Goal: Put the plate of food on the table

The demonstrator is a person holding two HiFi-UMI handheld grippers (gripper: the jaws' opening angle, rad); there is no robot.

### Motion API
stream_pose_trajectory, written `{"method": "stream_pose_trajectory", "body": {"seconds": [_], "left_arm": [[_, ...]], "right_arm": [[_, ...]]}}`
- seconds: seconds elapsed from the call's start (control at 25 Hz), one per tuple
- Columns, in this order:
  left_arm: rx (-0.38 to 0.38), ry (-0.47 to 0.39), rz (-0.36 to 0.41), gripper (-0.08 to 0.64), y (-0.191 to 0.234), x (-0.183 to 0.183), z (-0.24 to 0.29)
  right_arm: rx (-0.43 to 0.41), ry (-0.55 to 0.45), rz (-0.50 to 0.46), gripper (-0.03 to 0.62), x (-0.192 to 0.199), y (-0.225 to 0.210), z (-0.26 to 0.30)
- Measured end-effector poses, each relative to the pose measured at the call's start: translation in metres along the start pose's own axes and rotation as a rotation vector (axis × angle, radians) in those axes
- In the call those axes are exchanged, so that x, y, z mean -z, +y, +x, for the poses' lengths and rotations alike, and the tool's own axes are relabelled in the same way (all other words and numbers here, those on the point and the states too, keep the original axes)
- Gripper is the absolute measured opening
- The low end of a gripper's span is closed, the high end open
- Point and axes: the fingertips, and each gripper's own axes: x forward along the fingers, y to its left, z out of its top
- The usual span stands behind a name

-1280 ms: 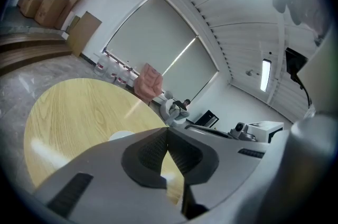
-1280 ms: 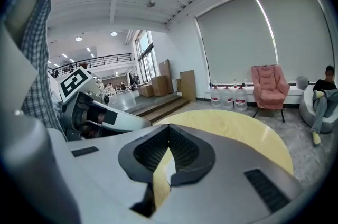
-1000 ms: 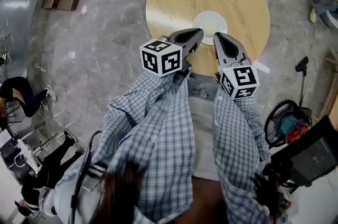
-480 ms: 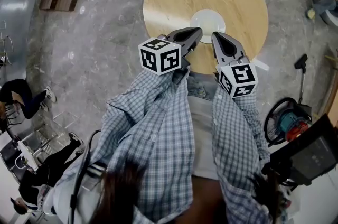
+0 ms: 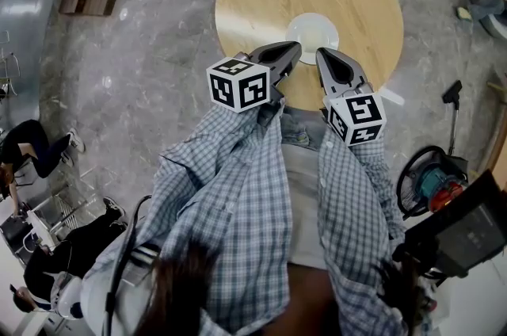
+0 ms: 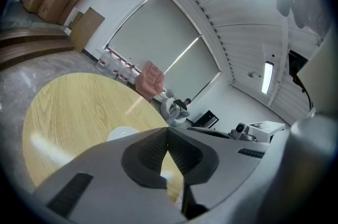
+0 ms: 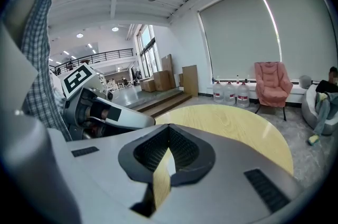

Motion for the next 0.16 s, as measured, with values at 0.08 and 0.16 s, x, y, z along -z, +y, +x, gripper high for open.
{"method": "stream_pose_trajectory", "body": {"seconds": [0.08,0.16], "left_arm": [[0.000,0.000,-0.002,0.008,0.0008,0.0001,-0.0001],[-0.001,0.000,-0.004,0.008,0.0019,0.0001,-0.0004]], "right_arm": [[-0.002,0.004,-0.005,0.008,0.0004,0.0009,0.0008],[-0.004,0.008,-0.010,0.008,0.0007,0.0019,0.0016]]}}
